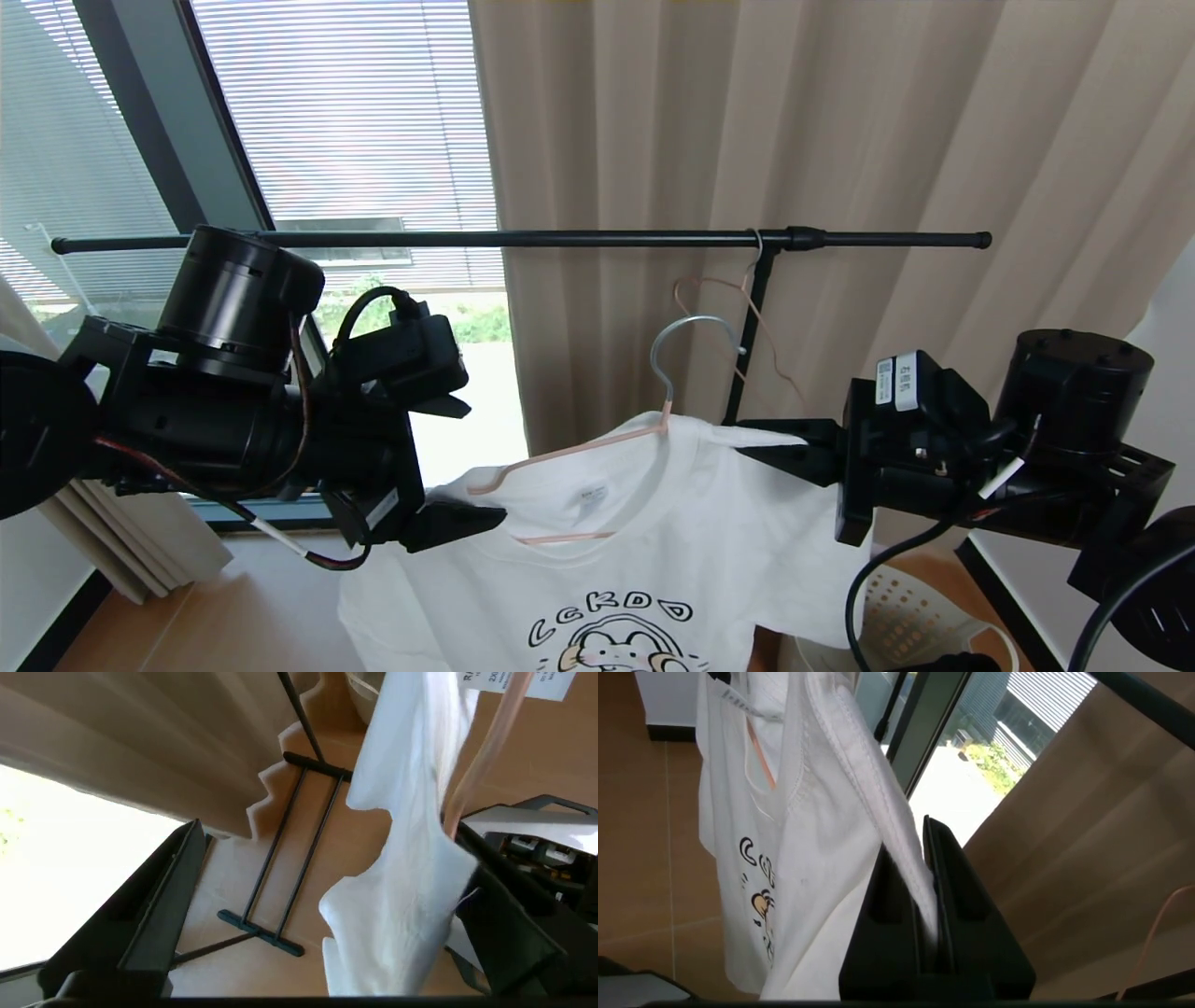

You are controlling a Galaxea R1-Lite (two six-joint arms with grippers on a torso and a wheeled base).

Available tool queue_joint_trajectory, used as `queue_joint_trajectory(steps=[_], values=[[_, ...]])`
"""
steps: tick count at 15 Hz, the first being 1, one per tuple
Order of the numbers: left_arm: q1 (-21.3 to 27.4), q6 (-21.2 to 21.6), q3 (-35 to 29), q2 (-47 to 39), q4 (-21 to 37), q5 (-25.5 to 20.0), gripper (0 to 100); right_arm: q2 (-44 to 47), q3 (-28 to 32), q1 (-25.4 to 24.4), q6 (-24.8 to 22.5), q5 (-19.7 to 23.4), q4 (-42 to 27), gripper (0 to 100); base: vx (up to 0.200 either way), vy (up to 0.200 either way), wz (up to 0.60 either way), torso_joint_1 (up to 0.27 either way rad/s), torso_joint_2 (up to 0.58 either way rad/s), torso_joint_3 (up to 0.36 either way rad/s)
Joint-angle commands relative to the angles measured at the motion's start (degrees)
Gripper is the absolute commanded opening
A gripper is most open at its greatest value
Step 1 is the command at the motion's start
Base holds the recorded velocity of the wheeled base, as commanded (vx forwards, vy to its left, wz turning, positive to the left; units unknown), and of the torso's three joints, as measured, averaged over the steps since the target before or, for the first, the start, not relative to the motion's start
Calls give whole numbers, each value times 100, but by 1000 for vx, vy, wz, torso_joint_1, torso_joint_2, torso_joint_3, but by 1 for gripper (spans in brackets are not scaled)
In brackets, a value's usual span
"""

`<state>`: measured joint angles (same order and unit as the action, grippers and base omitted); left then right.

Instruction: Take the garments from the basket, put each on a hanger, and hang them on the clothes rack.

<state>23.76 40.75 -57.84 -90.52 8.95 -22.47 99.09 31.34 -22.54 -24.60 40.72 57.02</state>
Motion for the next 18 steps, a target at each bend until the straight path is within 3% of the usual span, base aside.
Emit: queue_joint_trajectory(steps=[1,6,18], values=[[138,3,-8,-98,-25,-118,100,-3,3,-5,-1,-2,3,0,0,0,0,0,0,0],[401,-340,-34,-239,-244,-197,100,14,39,-14,8,-11,-6,0,0,0,0,0,0,0],[472,-340,-25,-362,-253,-205,100,-3,39,-110,17,-11,-6,0,0,0,0,0,0,0]])
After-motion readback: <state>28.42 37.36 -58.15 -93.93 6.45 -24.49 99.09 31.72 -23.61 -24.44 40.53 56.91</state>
